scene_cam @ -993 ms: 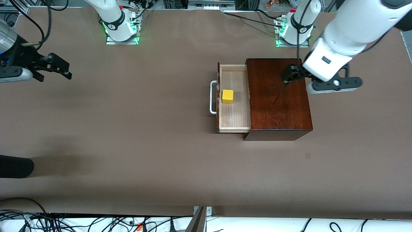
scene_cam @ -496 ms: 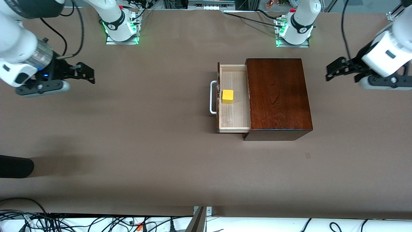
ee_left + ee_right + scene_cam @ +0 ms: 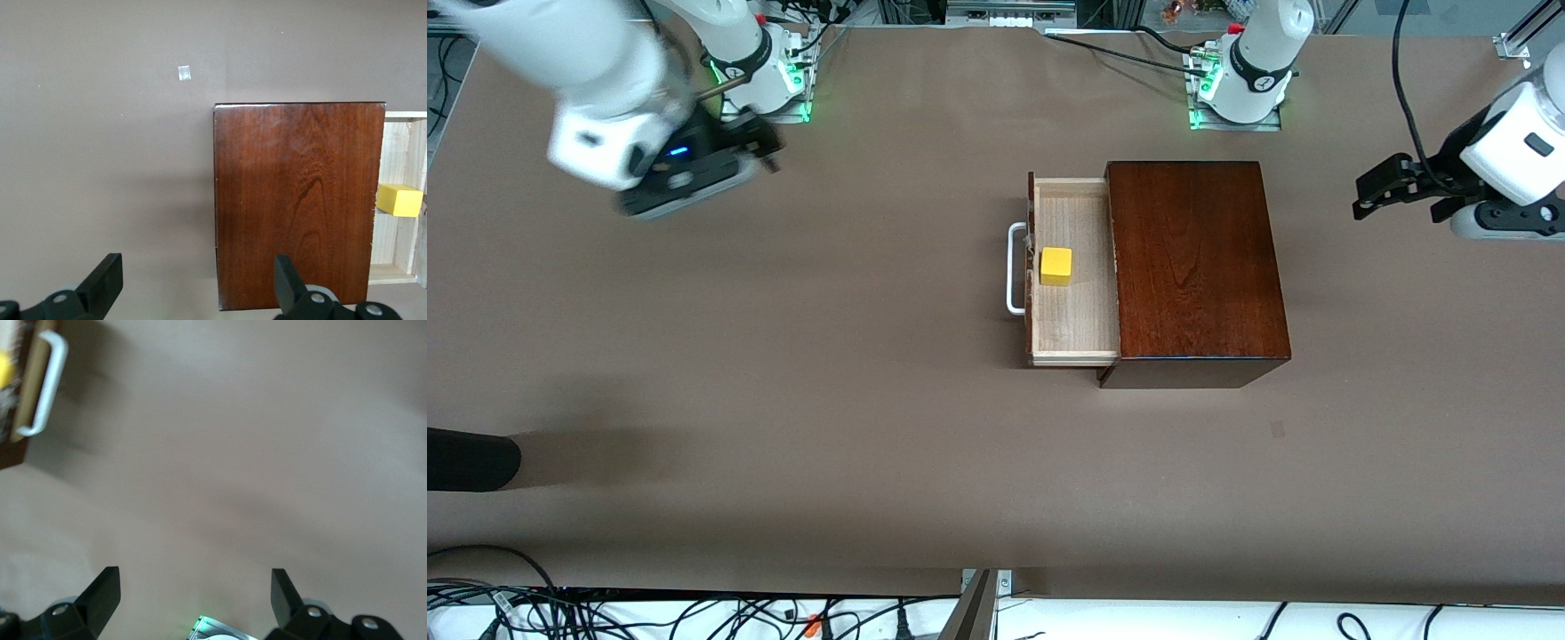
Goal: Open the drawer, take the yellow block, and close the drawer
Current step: 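Reach the right gripper down into the drawer over the yellow cube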
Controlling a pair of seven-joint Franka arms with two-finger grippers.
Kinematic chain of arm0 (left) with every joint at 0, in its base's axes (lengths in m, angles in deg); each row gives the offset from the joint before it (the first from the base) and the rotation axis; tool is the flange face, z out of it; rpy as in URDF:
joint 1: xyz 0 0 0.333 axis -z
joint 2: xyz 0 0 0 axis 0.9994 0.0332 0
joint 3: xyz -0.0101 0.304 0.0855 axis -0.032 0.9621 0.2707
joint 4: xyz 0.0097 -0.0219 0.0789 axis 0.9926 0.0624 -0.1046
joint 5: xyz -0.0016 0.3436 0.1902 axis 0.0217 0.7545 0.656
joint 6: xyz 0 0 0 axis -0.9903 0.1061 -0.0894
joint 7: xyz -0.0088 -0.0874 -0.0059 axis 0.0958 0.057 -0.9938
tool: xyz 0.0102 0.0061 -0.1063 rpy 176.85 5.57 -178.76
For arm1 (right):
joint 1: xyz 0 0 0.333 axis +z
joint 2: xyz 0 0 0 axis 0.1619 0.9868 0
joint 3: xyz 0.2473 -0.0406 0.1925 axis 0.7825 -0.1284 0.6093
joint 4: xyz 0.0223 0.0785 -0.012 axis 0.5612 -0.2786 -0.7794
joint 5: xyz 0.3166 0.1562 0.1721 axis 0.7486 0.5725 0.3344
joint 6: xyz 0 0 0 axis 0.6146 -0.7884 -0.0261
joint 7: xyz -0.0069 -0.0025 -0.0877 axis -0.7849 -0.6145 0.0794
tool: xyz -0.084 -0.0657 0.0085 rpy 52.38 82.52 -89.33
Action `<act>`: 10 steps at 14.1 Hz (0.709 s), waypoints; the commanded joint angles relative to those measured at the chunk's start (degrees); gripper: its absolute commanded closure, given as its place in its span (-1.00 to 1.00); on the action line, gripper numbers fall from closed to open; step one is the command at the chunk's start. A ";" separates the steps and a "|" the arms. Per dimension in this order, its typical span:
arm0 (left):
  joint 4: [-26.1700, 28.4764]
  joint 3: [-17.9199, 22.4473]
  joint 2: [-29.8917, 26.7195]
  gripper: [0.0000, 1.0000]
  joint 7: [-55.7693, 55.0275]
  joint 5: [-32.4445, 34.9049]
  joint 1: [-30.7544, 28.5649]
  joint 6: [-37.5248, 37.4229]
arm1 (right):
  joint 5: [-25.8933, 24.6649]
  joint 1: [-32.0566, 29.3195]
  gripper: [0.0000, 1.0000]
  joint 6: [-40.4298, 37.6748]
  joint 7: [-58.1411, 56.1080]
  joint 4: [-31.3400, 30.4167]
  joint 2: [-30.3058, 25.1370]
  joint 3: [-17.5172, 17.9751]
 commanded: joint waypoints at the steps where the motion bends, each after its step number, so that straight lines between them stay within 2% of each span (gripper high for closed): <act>1: 1.20 0.42 -1.46 -1.00 6.65 -0.84 -0.60 0.85 | -0.06 1.91 -1.00 0.82 -1.49 3.30 2.85 4.93; 2: 1.20 0.42 -1.46 -1.00 6.75 -0.83 -0.60 0.85 | -0.15 3.58 -1.00 2.13 -2.37 4.70 4.69 5.81; 7: 1.02 0.42 -1.28 -1.00 6.49 -0.75 -0.60 0.85 | -0.41 11.58 -1.00 11.35 -10.89 12.79 15.76 5.91; 10: 0.93 0.42 -1.11 -1.00 6.40 -0.48 -0.60 0.85 | -1.11 15.62 -1.00 19.09 -15.72 14.03 20.78 5.74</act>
